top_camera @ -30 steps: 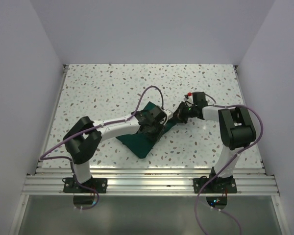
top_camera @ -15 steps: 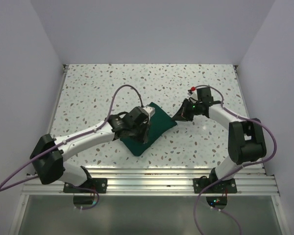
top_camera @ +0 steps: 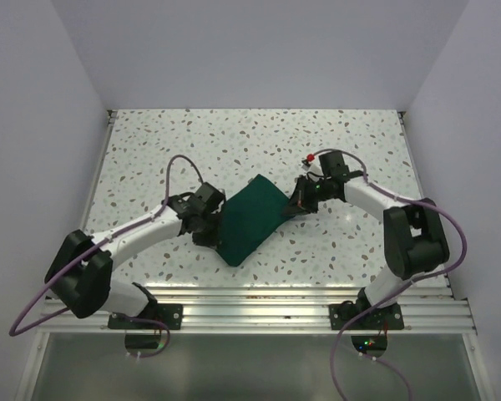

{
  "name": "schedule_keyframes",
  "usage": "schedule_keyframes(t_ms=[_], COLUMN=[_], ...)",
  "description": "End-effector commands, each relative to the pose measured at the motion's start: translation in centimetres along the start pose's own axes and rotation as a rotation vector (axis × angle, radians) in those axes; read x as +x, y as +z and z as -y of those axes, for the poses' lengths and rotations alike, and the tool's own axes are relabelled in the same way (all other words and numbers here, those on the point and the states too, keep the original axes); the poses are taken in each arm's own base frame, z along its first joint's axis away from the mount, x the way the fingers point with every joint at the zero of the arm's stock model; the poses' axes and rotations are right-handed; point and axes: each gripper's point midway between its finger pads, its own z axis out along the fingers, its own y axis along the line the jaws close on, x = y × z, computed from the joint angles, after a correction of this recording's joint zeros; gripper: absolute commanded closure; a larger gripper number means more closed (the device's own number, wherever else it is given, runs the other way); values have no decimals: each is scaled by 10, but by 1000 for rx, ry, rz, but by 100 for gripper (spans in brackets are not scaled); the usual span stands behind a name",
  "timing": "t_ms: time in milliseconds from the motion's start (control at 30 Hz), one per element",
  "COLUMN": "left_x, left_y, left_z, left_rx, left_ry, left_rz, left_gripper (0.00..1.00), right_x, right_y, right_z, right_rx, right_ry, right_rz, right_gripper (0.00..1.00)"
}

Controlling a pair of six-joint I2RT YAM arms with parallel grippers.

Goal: Prepare the surgical pack

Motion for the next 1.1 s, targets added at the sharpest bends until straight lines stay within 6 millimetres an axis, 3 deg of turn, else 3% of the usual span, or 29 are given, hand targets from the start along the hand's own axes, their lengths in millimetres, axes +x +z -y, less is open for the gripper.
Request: schedule_keyframes(t_ms=[0, 67, 200, 233, 300, 333, 400, 433, 467, 533, 600, 633, 667, 700, 733, 767, 800, 833, 867, 900, 933, 967, 1033, 1067], left_x=[-12, -22, -39, -57, -67, -91, -107, -131, -136, -156, -159, -150, -149, -133, -127, -127, -111, -109, -111, -105, -107, -116, -113, -125], left_y=[7, 15, 51, 52, 66, 62, 67, 62, 69, 64, 59, 58, 45, 46, 41, 20, 19, 10, -12, -16, -25, -46, -53, -71], left_z=[-6, -13, -27, -22, -23, -13, -11, -5, -8, -7, -7, -11, -9, -16, -18, -16, -24, -26, -22, -24, -26, -20, -17, -9], left_rx=[5, -9, -45, -38, -62, -51, -68, -69, -81, -68, -58, -73, -57, -65, -68, -47, -62, -65, -36, -27, -31, 14, 61, 117], left_ry=[-14, -19, 10, 20, 50, 60, 76, 78, 74, 49, 23, 13, 6, -16, -25, -33, -53, -63, -71, -84, -89, -99, -96, -105], left_rz=[4, -5, -72, -51, -75, -28, -20, 28, 17, 33, 44, 34, 60, 39, 47, 96, 84, 109, 170, 191, 234, 327, 380, 481], left_gripper=[100, 100, 100, 100, 100, 100, 100, 100, 100, 100, 100, 100, 93, 88, 84, 79, 75, 71, 61, 55, 48, 28, 3, 0], right_x=[8, 8, 8, 7, 6, 4, 4, 1, 2, 2, 1, -3, 2, 0, 3, 3, -1, 3, 3, 1, 3, 3, 6, 7], right_y=[17, 23, 34, 36, 38, 40, 41, 41, 41, 39, 33, 29, 21, 15, 6, -4, -11, -19, -26, -36, -40, -43, -50, -52], right_z=[-18, -14, -3, 0, 4, 6, 9, 10, 11, 11, 10, 8, 8, 15, 19, 17, 25, 27, 27, 24, 22, 20, 14, 15], right_rx=[-71, -58, -38, -29, -14, -4, 13, 21, 30, 42, 58, 70, 101, 163, 216, 246, 316, 350, 372, 388, 393, 390, 372, 376], right_ry=[-5, 9, 40, 48, 56, 55, 58, 52, 54, 45, 25, -15, -17, -33, -56, -86, -121, -125, -136, -158, -162, -170, -196, -198], right_rz=[-66, -80, -89, -92, -93, -91, -92, -86, -93, -100, -91, -82, -95, -78, -92, -77, -51, -57, -43, -8, 1, 13, 46, 56], right_gripper=[100, 100, 100, 100, 100, 100, 100, 100, 100, 100, 100, 100, 100, 100, 97, 91, 85, 70, 61, 49, 23, 6, 1, 1])
